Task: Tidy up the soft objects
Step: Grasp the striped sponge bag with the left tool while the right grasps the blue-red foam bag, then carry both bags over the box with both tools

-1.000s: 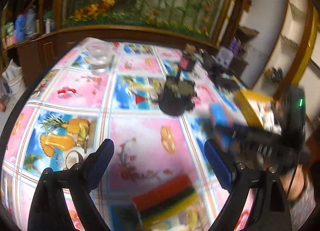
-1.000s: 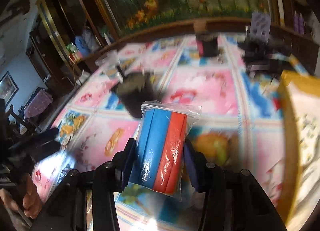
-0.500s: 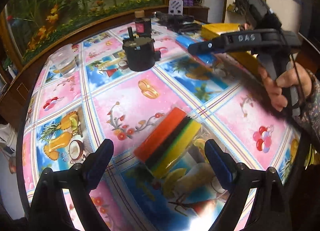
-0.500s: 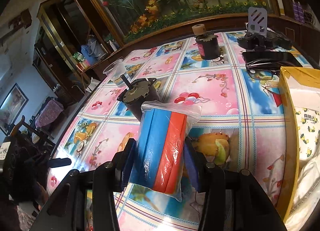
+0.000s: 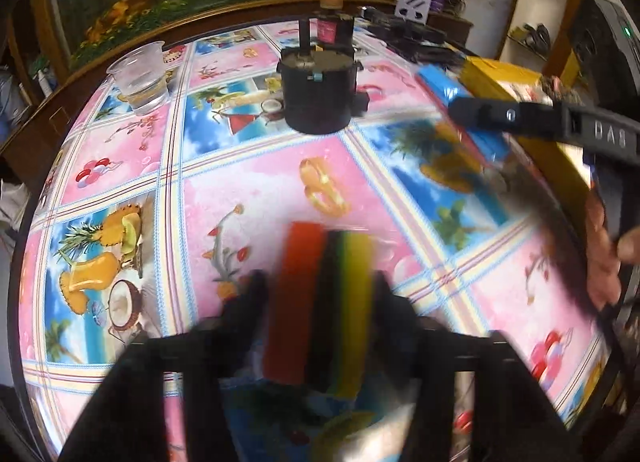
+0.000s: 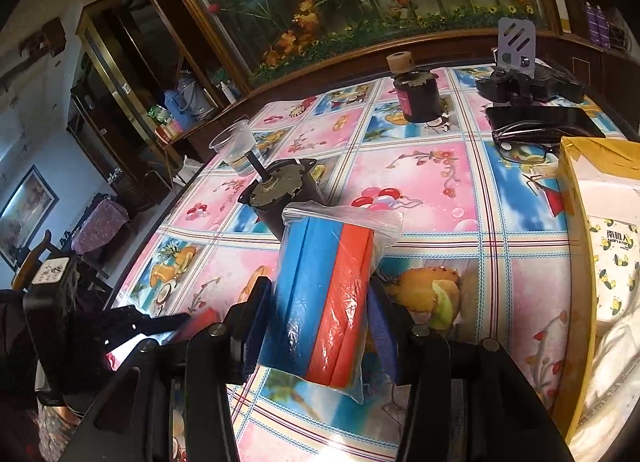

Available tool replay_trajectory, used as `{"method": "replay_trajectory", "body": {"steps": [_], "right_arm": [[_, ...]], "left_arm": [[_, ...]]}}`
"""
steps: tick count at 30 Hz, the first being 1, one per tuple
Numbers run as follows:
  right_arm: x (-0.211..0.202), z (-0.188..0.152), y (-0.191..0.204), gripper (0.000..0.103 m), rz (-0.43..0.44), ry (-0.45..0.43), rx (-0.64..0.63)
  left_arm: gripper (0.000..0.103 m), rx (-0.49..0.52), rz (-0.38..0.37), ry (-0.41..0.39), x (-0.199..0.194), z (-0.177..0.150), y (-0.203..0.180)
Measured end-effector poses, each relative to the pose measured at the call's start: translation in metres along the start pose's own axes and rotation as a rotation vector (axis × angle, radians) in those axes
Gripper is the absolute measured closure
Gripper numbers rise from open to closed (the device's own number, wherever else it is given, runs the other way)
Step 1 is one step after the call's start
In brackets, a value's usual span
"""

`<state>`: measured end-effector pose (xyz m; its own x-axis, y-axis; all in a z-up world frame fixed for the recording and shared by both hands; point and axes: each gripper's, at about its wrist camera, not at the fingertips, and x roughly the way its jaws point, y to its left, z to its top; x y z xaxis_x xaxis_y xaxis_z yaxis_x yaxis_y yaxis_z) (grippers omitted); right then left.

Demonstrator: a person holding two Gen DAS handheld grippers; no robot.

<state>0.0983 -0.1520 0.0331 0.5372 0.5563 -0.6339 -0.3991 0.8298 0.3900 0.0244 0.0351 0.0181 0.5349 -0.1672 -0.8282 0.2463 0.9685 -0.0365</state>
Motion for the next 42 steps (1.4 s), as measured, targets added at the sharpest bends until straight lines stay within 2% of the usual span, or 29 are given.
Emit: {"method": "replay_trajectory", "body": {"steps": [4,7,9,13,15,20,25,30,42], "right_arm": [[-0.002,0.000,0.003,0.052,-0.018,-0.010,-0.019],[-0.003,-0.001,0.004,0.052,-0.029,-0.018,-0.031],[-0.006,0.000,0.006,0.052,-0.036,-0.030,-0.040],[-0.011,0.000,0.007,0.052,-0.045,-0.052,-0.046],[-0.012,0.001,0.008,0.052,-0.073,-0.065,-0.060],[-0.014,-0.001,0.018,0.052,-0.214,-0.107,-0.145],[-0.016,-0.003,0.022,0.052,-0.266,-0.120,-0.177],[-0.018,-0.004,0.024,0.052,-0.304,-0.132,-0.193],[-0.022,-0.003,0.023,0.052,-0.323,-0.146,-0.198]], "left_arm": [[0.062,-0.062,0.034,-0.024,0.005,0.006,-0.010],[0.064,-0.130,-0.004,-0.055,0.005,0.010,-0.010],[0.064,-0.158,0.002,-0.102,-0.001,0.014,-0.012],[0.064,-0.164,0.065,-0.229,-0.018,0.021,-0.025],[0.064,-0.176,0.087,-0.285,-0.025,0.024,-0.032],[0.064,-0.179,0.117,-0.378,-0.035,0.032,-0.048],[0.064,-0.130,0.150,-0.372,-0.031,0.033,-0.058],[0.064,-0.132,0.153,-0.370,-0.029,0.032,-0.056],[0.064,-0.121,0.178,-0.375,-0.029,0.029,-0.057]]}}
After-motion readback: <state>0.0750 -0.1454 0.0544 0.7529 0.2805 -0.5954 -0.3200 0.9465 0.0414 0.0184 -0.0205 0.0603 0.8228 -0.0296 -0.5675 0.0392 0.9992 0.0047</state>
